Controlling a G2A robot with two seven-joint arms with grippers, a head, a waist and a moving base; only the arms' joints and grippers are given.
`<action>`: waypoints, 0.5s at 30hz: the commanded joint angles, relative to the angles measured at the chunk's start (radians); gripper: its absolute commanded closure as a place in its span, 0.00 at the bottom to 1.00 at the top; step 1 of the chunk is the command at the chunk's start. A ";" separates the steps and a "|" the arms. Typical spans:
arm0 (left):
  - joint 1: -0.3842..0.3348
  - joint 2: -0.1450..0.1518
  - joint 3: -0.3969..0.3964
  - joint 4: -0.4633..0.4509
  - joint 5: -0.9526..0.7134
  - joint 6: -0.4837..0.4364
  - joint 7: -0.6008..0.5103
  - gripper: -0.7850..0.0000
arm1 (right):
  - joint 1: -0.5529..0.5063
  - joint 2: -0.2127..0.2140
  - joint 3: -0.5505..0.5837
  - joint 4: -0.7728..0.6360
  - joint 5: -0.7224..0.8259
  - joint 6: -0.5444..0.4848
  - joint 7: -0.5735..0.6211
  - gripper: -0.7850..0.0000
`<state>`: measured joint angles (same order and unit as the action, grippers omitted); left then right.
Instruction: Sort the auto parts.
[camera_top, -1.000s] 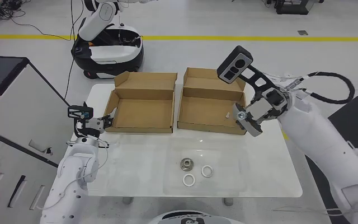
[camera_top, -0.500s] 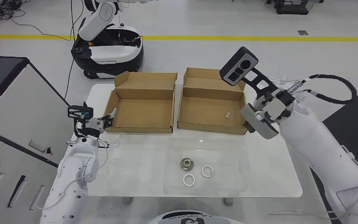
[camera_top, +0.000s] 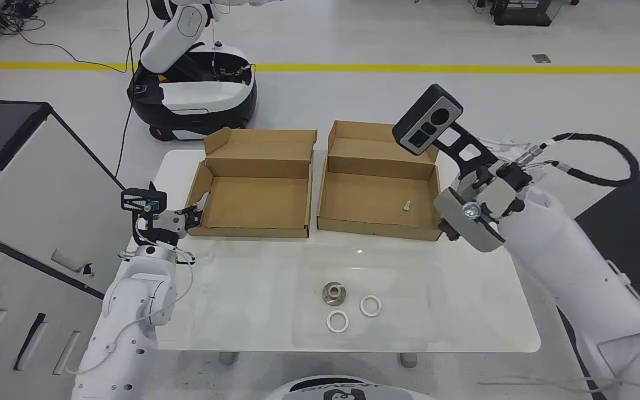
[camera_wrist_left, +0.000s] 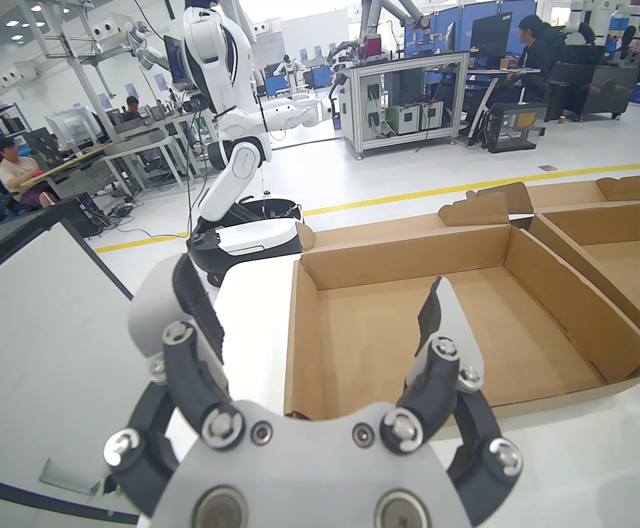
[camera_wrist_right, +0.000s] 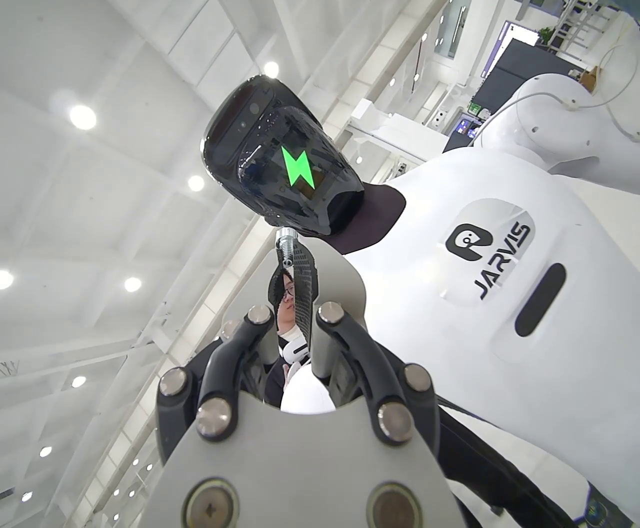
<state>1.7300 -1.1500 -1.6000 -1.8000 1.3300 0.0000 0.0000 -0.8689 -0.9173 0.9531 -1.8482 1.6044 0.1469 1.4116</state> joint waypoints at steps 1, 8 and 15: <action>0.000 0.000 0.000 0.000 0.000 0.000 0.000 0.00 | 0.000 0.000 0.000 0.000 0.000 0.000 0.000 1.00; 0.000 0.000 0.000 0.000 0.000 0.000 0.000 0.00 | 0.000 0.000 0.000 0.000 0.000 0.000 0.000 1.00; 0.000 0.000 0.000 0.000 0.000 0.000 0.000 0.00 | -0.010 0.000 0.006 -0.008 -0.018 0.007 -0.037 1.00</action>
<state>1.7300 -1.1500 -1.6000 -1.8000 1.3300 0.0000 0.0000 -0.8715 -0.9173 0.9543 -1.8500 1.6006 0.1481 1.4072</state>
